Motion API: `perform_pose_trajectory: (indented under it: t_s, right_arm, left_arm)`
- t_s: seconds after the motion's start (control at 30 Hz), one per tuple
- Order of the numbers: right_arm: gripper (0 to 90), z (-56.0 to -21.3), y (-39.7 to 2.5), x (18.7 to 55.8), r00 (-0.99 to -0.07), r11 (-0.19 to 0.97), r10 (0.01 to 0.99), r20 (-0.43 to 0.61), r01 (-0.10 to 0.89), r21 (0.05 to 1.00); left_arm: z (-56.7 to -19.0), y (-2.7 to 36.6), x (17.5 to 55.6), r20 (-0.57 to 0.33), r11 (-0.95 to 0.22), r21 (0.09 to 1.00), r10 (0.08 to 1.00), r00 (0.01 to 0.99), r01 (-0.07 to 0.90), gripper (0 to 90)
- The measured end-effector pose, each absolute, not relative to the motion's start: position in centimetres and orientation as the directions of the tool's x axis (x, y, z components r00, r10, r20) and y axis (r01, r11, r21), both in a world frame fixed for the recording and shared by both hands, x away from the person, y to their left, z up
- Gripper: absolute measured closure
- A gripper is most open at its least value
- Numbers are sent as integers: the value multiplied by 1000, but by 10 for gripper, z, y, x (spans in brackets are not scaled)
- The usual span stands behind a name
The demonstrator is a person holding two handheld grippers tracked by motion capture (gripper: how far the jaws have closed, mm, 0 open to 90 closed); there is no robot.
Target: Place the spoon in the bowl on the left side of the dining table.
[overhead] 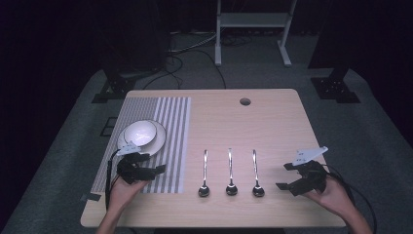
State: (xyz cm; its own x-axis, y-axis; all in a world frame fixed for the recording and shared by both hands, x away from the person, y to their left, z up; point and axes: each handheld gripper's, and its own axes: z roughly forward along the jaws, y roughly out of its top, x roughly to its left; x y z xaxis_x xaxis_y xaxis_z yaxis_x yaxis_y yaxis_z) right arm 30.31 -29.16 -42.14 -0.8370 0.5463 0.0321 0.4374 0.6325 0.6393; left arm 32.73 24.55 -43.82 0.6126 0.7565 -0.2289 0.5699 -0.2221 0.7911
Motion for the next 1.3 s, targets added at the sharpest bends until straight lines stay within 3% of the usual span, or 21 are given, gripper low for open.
perform_pose_trajectory:
  t_s: [1.3]
  right_arm:
    - [207, -401, -192, 325, -950, 813, 308, -42, 240, 531]
  left_arm:
    - [-440, 245, 327, -222, -238, 786, 752, 620, 571, 66]
